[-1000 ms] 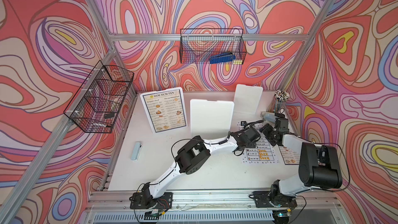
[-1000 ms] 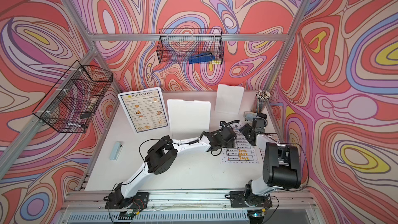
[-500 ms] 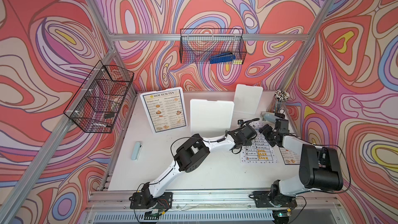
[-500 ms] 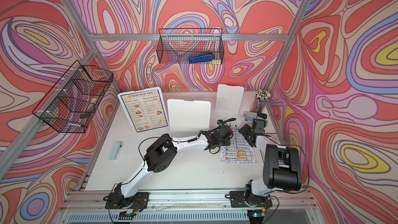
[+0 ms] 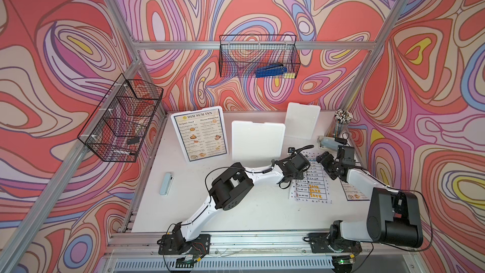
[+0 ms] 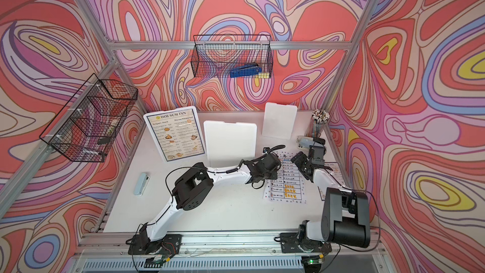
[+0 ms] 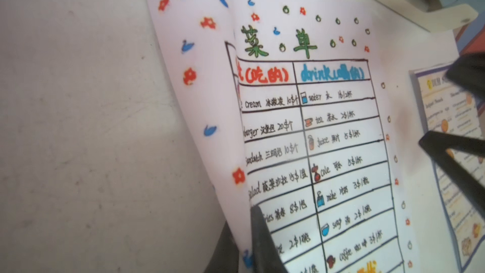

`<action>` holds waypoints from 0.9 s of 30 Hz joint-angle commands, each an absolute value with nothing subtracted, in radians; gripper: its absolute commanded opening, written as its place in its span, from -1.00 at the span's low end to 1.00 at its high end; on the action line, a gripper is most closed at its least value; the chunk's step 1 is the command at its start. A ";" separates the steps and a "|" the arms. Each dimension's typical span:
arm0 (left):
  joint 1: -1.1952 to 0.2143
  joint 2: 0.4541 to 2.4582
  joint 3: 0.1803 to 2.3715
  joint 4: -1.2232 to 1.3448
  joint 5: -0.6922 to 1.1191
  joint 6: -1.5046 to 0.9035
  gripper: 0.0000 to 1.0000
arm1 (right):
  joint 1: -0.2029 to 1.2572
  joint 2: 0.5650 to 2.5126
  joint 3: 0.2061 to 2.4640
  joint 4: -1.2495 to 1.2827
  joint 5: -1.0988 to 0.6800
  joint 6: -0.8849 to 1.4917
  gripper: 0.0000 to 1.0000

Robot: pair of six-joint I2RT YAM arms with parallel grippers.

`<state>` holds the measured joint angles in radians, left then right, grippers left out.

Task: Insert the menus into the narrow rack
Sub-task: Pick up the menu from the center of the board.

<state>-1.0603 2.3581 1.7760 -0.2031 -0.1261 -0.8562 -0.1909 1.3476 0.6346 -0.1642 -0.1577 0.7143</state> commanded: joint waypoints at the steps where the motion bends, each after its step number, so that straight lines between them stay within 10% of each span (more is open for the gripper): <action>1: -1.058 2.287 1.762 -0.188 -0.071 -0.788 -0.79 | -0.191 1.259 0.638 -0.228 -0.133 0.697 0.65; 14: -1.076 2.055 1.688 -0.155 0.034 -0.611 -0.85 | -0.191 0.788 0.642 -0.365 -0.101 0.689 0.60; 27: -1.075 1.642 1.420 -0.137 -0.047 -0.365 -0.86 | -0.190 0.561 0.573 0.030 -0.590 0.707 0.71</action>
<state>-1.0763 1.7451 1.4689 -0.1558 -0.0032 -0.4545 -0.1905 0.5816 0.5999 -0.1455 -0.4377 0.6769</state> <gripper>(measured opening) 0.073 0.849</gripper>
